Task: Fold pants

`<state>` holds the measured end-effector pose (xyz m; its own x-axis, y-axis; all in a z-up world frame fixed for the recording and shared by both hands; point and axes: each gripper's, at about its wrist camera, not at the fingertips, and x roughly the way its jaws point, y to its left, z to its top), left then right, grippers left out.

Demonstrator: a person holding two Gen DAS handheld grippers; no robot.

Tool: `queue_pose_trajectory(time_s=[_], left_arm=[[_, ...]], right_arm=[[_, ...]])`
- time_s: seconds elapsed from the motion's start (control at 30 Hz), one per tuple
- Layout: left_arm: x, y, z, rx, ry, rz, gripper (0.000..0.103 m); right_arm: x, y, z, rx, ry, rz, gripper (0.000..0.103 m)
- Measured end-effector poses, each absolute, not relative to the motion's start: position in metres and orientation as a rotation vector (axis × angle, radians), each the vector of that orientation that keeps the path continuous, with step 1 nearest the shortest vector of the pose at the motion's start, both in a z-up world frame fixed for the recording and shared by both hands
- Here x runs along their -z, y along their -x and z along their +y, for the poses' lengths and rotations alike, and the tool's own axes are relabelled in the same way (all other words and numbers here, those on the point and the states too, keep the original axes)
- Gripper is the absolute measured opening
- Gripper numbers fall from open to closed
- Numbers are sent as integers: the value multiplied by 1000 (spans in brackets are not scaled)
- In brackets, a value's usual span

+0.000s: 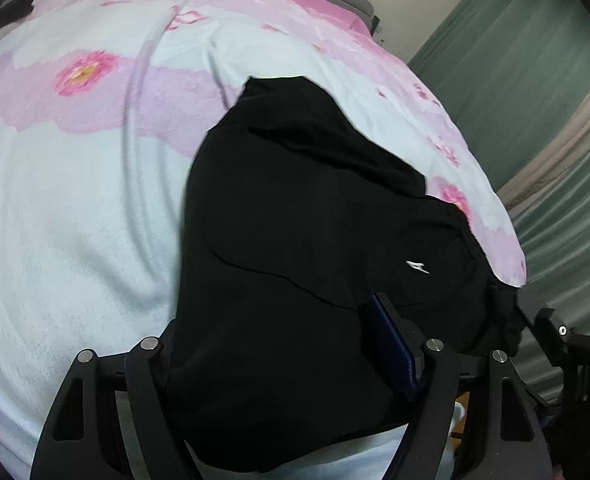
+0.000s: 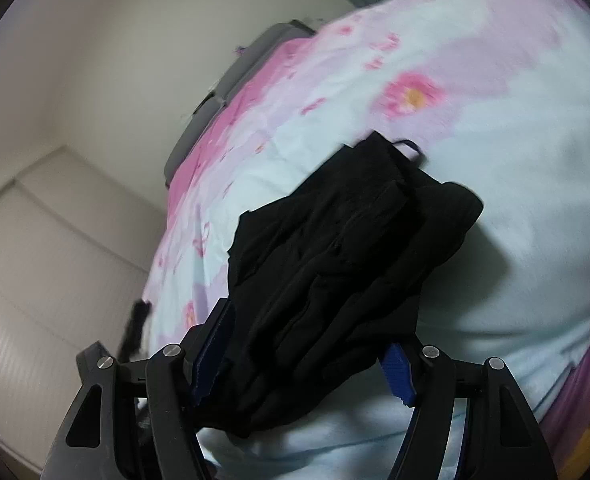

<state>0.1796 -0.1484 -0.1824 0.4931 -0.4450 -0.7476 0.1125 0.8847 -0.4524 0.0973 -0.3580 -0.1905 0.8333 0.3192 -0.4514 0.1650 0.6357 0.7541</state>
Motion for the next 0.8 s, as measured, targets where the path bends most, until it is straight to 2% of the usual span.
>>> queue_pose_trajectory(time_s=[0.17, 0.27, 0.33, 0.4, 0.43, 0.47, 0.5, 0.53, 0.6, 0.8], left_arm=[[186, -184, -137, 345, 487, 994, 71], [186, -186, -140, 344, 495, 992, 69], [184, -185, -142, 350, 466, 984, 41], [184, -185, -143, 374, 454, 979, 28], [182, -186, -143, 388, 453, 975, 22], [181, -186, -143, 396, 451, 972, 19], [178, -187, -143, 404, 450, 968, 15], [175, -187, -142, 414, 452, 963, 13], [164, -189, -138, 436, 461, 946, 12], [114, -190, -128, 498, 462, 854, 12]], right_arm=[[199, -98, -364, -41, -922, 589, 63], [221, -113, -373, -54, -1024, 650, 64], [240, -120, -379, -48, -1129, 684, 64], [249, -125, -384, -48, -1179, 681, 63], [249, -127, -384, -47, -1179, 682, 60], [245, -129, -383, -51, -1163, 674, 47], [241, -130, -381, -55, -1142, 675, 27], [234, -131, -377, -74, -1103, 676, 19], [219, -129, -370, -104, -1057, 667, 16], [181, -128, -369, -177, -1053, 624, 14]])
